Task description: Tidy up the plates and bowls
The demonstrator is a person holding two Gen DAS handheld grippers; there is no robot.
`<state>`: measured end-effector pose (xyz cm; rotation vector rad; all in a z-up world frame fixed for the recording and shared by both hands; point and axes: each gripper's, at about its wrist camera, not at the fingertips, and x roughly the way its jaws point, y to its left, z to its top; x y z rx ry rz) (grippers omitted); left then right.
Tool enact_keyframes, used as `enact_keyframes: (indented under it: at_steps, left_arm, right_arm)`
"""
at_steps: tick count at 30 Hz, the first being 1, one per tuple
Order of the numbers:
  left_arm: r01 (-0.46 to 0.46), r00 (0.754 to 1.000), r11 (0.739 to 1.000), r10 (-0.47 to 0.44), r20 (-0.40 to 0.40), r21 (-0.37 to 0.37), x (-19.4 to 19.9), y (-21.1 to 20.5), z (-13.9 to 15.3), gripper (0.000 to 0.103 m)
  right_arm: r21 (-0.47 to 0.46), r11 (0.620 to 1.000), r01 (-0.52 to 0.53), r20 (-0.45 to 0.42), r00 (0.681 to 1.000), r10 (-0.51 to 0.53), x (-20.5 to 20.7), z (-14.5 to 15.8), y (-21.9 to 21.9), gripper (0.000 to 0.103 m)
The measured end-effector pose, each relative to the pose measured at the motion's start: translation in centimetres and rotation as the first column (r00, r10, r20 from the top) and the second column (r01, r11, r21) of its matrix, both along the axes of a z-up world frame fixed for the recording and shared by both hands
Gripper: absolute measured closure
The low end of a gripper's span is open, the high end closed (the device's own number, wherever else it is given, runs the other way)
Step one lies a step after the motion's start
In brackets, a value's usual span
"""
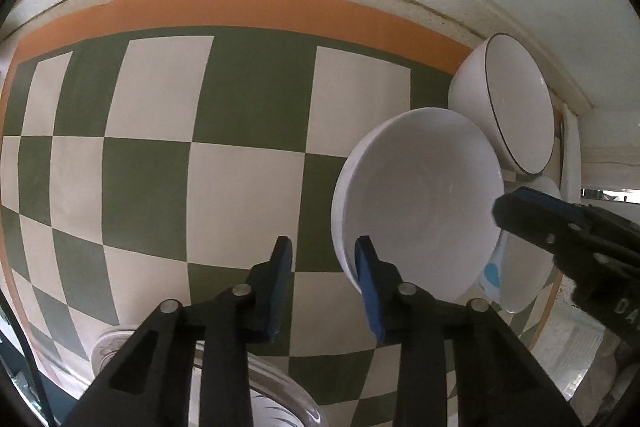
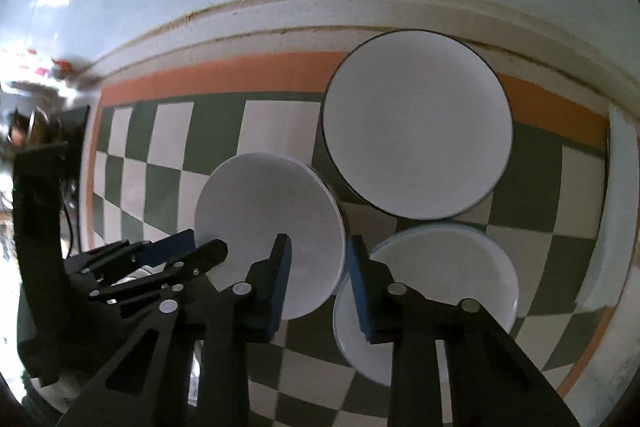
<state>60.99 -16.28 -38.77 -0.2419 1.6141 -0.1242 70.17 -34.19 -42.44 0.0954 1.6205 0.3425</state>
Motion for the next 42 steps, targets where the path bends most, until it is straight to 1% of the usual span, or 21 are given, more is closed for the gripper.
enact_keyframes:
  at_steps: [3,8,10,11,12,13,14,16,20,23,26,30,34,38,41,42]
  left_arm:
    - [0.000,1.000,1.000,0.000,-0.004,-0.004,0.1,-0.2,0.0,0.076]
    - [0.003,1.000,1.000,-0.003,-0.011,-0.011,-0.3,-0.4,-0.5,0.077]
    - [0.001,1.000,1.000,-0.001,-0.016,-0.018,-0.4,-0.4,-0.7,0.078]
    - [-0.004,1.000,1.000,0.004,-0.023,-0.029,-0.5,-0.3,-0.9,0.080]
    - [-0.008,1.000,0.999,0.007,-0.026,-0.035,-0.3,-0.2,-1.1,0.081]
    - [-0.013,1.000,0.999,0.012,-0.027,-0.041,-0.3,-0.1,-1.3,0.085]
    - [-0.014,1.000,0.999,0.013,-0.026,-0.045,-0.4,-0.1,-1.3,0.092]
    - [-0.013,1.000,0.999,0.012,-0.020,-0.038,-0.6,-0.1,-1.2,0.092]
    - [-0.011,1.000,1.000,0.011,-0.008,-0.025,-0.9,0.1,-0.6,0.092]
    - [-0.003,1.000,1.000,0.003,0.004,-0.014,-1.2,0.2,0.3,0.092]
    - [0.013,1.000,1.000,-0.013,0.015,-0.009,-1.8,0.5,1.5,0.092]
    - [0.048,0.998,0.999,-0.048,0.032,-0.005,-3.2,0.0,3.4,0.092]
    - [0.101,0.994,0.995,-0.100,0.040,-0.001,-5.5,-1.4,4.8,0.092]
    - [0.161,0.986,0.987,-0.160,0.039,-0.014,-7.7,-3.2,6.2,0.092]
    - [0.197,0.980,0.980,-0.197,0.030,-0.025,-9.2,-4.2,6.2,0.092]
    - [0.210,0.977,0.977,-0.210,0.023,-0.028,-8.9,-4.3,6.2,0.092]
  right_arm:
    - [-0.059,0.997,-0.055,-0.009,0.998,0.054,0.3,-0.5,1.2,0.073]
    - [-0.153,0.981,-0.118,-0.040,0.993,0.113,0.9,-1.5,2.6,0.074]
    - [-0.144,0.983,-0.113,-0.078,0.992,0.103,1.1,-2.2,2.7,0.075]
    - [-0.146,0.983,-0.114,-0.075,0.992,0.104,1.3,-2.3,2.8,0.079]
    - [-0.164,0.980,-0.116,-0.080,0.991,0.105,1.4,-2.6,2.8,0.088]
    - [-0.178,0.977,-0.113,-0.080,0.992,0.100,1.5,-2.8,2.6,0.093]
    - [-0.172,0.979,-0.110,-0.078,0.992,0.098,1.5,-2.9,2.5,0.096]
    - [-0.125,0.987,-0.097,-0.087,0.992,0.086,1.4,-3.0,2.3,0.096]
    - [-0.135,0.985,-0.108,-0.069,0.993,0.099,0.8,-2.9,2.5,0.096]
    - [-0.111,0.989,-0.098,-0.071,0.993,0.090,0.2,-2.7,2.4,0.096]
    - [-0.085,0.993,-0.083,-0.062,0.995,0.077,-0.5,-1.9,2.0,0.096]
    - [-0.062,0.996,-0.062,-0.038,0.998,0.059,-1.9,0.0,1.4,0.096]
    - [-0.050,0.998,-0.035,-0.028,0.999,0.033,-4.4,1.6,0.0,0.096]
    - [-0.055,0.998,-0.009,-0.025,1.000,0.008,-7.9,2.9,-1.8,0.096]
    - [-0.061,0.998,0.013,-0.027,1.000,-0.015,-10.9,3.6,-3.7,0.096]
    - [-0.062,0.998,0.020,-0.032,0.999,-0.022,-12.1,3.7,-4.3,0.096]
